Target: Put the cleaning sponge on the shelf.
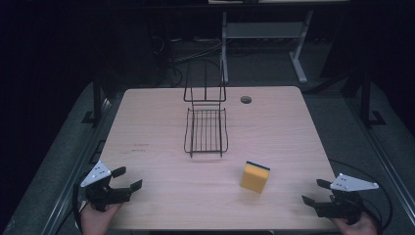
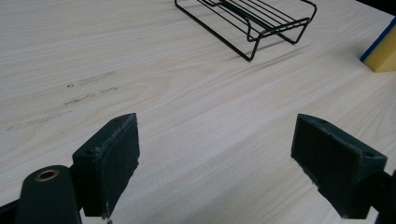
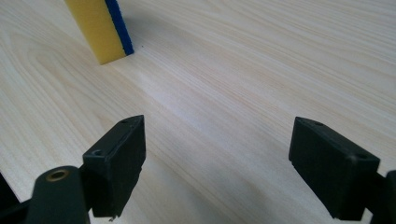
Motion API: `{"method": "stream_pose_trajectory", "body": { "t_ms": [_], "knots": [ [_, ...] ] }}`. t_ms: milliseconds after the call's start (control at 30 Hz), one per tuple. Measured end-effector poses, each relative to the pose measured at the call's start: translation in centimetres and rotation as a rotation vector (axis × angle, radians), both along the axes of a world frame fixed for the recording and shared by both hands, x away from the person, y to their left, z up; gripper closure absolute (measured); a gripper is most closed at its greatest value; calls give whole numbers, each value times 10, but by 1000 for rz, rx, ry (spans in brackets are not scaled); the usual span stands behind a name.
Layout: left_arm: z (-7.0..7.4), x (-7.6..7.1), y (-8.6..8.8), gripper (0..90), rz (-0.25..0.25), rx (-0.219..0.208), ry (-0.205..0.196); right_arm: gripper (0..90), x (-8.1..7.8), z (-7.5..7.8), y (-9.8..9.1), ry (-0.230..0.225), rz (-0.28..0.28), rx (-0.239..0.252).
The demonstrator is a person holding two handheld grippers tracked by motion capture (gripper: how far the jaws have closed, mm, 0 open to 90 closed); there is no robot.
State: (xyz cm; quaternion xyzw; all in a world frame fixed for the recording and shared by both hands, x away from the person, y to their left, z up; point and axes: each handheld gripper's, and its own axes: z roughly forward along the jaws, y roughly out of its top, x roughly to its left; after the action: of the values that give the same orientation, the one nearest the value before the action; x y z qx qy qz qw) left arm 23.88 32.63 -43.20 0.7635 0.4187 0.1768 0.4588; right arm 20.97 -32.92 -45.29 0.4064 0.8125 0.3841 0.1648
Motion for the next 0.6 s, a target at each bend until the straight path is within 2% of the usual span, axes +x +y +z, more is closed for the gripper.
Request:
{"method": "stream_pose_trajectory", "body": {
  "t_ms": [233,600],
  "knots": [
    [0,-1,1,147,4,4,0,182,2,-1,0,8,6,9],
    [0,-2,1,147,-5,2,1,181,5,0,12,22,53,-2]
  ]
}}
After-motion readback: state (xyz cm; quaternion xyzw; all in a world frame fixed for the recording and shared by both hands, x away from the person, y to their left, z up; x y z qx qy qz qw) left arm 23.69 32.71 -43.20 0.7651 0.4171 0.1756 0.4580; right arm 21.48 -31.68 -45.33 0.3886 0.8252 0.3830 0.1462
